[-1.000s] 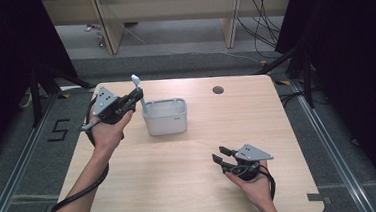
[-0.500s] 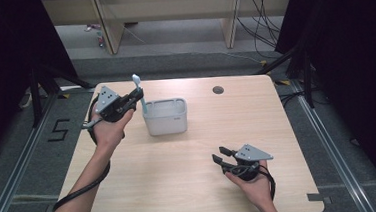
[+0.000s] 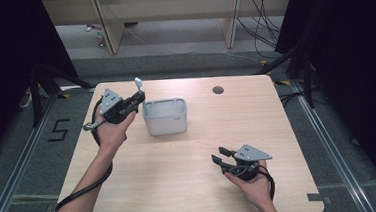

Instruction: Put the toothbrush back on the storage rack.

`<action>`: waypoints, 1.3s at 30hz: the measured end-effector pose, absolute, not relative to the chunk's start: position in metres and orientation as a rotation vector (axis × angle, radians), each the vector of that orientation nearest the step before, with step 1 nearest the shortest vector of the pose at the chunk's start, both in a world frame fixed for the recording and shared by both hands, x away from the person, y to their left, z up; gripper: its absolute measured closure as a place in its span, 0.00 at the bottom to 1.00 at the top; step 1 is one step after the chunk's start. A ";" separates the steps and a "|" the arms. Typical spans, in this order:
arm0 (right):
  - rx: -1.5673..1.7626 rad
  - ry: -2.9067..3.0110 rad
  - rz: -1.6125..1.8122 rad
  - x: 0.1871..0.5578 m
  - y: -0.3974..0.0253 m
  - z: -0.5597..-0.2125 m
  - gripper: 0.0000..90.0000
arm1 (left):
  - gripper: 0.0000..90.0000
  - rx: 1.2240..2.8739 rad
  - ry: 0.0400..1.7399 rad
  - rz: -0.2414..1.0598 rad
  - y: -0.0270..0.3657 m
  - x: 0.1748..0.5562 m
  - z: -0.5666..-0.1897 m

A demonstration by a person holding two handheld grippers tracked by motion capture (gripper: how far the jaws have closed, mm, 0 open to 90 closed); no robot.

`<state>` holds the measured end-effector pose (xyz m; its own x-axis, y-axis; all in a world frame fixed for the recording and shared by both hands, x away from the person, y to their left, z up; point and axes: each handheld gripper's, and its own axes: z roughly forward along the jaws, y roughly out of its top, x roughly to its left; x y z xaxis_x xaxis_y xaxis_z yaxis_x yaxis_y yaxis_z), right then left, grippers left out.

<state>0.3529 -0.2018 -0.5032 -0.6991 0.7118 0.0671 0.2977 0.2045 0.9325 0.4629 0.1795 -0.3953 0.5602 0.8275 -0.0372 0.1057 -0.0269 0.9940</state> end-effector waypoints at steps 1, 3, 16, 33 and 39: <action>0.940 2.106 1.497 0.353 -0.202 -0.503 0.64 | 0.93 1.509 0.832 0.699 0.179 0.463 -0.396; 0.931 2.111 1.495 0.353 -0.202 -0.503 0.64 | 0.93 1.515 0.836 0.694 0.178 0.463 -0.398; 0.949 2.114 1.479 0.352 -0.201 -0.505 0.64 | 0.93 1.547 0.858 0.680 0.177 0.465 -0.409; 0.968 2.128 1.467 0.351 -0.200 -0.506 0.64 | 0.93 1.581 0.890 0.655 0.176 0.468 -0.422; 0.932 2.123 1.481 0.353 -0.200 -0.508 0.64 | 0.93 1.599 0.903 0.640 0.174 0.469 -0.427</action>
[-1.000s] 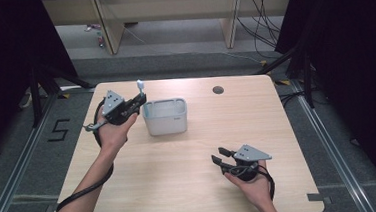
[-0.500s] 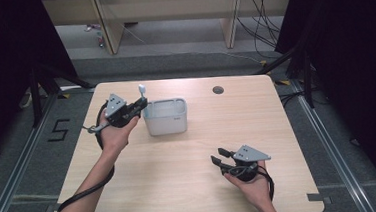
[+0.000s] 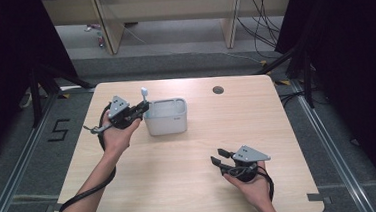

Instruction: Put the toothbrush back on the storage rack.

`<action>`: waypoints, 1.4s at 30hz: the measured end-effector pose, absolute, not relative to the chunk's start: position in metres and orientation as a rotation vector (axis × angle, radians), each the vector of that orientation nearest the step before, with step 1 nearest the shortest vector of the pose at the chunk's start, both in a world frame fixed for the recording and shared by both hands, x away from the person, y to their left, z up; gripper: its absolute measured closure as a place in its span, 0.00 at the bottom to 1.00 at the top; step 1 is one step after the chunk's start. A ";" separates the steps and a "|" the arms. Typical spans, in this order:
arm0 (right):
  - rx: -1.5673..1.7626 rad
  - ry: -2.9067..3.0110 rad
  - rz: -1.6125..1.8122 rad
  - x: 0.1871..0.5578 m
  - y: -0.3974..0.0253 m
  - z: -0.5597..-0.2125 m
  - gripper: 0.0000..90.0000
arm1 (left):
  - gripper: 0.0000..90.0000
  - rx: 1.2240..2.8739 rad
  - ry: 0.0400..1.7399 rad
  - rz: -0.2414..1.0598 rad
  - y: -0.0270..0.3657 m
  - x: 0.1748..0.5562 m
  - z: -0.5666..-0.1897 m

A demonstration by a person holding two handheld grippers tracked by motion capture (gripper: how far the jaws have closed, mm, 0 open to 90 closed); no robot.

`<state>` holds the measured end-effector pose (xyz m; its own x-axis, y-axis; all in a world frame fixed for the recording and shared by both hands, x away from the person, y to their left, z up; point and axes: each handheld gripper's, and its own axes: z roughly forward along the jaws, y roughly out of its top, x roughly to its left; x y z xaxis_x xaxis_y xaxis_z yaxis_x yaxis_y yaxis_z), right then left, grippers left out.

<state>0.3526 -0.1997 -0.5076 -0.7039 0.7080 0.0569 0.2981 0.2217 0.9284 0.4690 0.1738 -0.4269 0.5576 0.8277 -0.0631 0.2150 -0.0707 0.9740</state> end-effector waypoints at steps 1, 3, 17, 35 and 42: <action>0.935 2.124 1.470 0.352 -0.200 -0.507 0.64 | 0.93 1.603 0.910 0.636 0.174 0.469 -0.428; 0.920 2.119 1.463 0.353 -0.201 -0.507 0.64 | 0.93 1.606 0.910 0.634 0.174 0.470 -0.428; 0.934 2.137 1.462 0.352 -0.201 -0.507 0.64 | 0.93 1.634 0.947 0.609 0.173 0.472 -0.433; 0.958 2.122 1.494 0.351 -0.198 -0.510 0.64 | 0.93 1.675 1.000 0.568 0.170 0.477 -0.443; 0.977 2.137 1.498 0.350 -0.198 -0.509 0.64 | 0.93 1.688 1.015 0.561 0.170 0.478 -0.445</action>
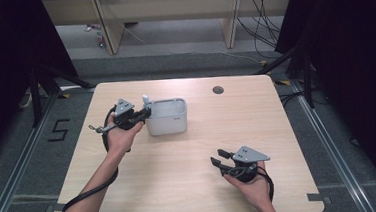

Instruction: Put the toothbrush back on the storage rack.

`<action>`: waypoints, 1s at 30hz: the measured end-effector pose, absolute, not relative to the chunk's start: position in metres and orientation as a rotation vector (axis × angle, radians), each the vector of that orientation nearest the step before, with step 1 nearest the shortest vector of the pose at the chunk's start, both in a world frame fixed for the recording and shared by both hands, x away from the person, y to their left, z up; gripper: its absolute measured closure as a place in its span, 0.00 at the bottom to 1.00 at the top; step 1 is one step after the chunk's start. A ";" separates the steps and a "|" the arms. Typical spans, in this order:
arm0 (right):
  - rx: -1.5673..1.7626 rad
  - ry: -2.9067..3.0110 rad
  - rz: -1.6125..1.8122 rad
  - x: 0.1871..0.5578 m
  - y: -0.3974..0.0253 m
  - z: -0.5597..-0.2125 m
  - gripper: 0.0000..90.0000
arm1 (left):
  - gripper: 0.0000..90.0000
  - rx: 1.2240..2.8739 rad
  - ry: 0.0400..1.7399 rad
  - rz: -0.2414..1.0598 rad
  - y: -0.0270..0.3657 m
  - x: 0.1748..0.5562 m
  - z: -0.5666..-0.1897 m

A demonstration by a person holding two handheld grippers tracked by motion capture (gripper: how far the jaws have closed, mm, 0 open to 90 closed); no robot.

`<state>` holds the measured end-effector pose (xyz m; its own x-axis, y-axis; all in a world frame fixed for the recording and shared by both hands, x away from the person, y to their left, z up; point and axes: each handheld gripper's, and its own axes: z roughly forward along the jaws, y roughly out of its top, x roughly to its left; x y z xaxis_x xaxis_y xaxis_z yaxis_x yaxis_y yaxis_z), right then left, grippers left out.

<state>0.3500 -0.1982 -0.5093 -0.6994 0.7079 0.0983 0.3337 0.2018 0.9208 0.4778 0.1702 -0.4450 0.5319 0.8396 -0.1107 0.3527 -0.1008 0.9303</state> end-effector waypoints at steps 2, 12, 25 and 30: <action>0.958 2.122 1.495 0.351 -0.199 -0.510 0.64 | 0.93 1.691 1.019 0.559 0.170 0.478 -0.446; 0.945 2.118 1.487 0.352 -0.199 -0.510 0.63 | 0.93 1.699 1.027 0.542 0.171 0.481 -0.448; 0.943 2.119 1.487 0.352 -0.199 -0.510 0.64 | 0.92 1.700 1.036 0.538 0.170 0.481 -0.447; 0.944 2.121 1.485 0.352 -0.199 -0.510 0.63 | 0.88 1.691 1.035 0.538 0.171 0.479 -0.446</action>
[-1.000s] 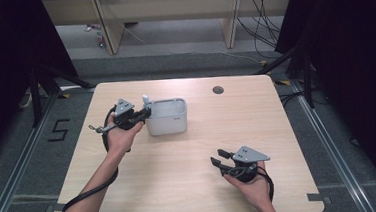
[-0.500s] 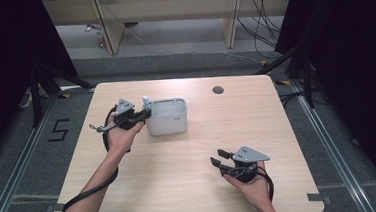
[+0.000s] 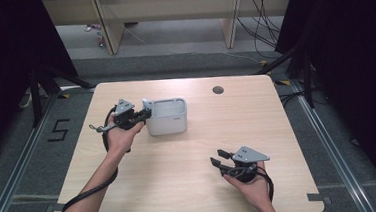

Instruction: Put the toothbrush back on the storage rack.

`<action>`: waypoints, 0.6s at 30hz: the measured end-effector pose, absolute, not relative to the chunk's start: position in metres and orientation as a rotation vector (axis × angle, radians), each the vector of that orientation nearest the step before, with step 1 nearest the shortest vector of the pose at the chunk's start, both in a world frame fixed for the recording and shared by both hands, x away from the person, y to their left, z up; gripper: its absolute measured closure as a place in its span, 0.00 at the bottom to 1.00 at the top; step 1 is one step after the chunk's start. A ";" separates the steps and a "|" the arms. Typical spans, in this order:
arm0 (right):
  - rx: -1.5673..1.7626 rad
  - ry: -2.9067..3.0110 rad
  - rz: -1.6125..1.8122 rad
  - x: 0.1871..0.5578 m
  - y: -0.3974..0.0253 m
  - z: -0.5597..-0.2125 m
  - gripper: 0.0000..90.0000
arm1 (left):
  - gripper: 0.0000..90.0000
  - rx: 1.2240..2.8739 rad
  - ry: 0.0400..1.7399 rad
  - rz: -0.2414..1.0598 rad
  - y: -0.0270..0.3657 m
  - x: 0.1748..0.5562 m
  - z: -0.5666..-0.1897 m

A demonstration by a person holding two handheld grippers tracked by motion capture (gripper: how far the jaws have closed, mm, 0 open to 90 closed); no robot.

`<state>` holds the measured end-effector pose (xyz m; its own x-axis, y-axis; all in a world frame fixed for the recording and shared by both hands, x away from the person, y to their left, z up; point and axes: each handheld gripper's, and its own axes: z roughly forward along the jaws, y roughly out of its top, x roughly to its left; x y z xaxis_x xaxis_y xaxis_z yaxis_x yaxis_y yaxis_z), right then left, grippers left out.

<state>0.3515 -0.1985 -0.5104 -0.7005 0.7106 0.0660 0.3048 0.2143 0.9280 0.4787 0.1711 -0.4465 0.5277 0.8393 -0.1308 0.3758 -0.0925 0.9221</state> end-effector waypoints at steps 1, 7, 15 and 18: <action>0.945 2.120 1.487 0.352 -0.199 -0.510 0.63 | 0.85 1.686 1.035 0.545 0.172 0.477 -0.446; 0.945 2.121 1.485 0.351 -0.199 -0.510 0.63 | 0.68 1.661 1.035 0.549 0.178 0.469 -0.442; 0.946 2.143 1.467 0.352 -0.201 -0.509 0.63 | 0.54 1.624 1.048 0.571 0.188 0.455 -0.436; 0.975 2.141 1.465 0.350 -0.201 -0.509 0.63 | 0.52 1.620 1.044 0.571 0.190 0.452 -0.435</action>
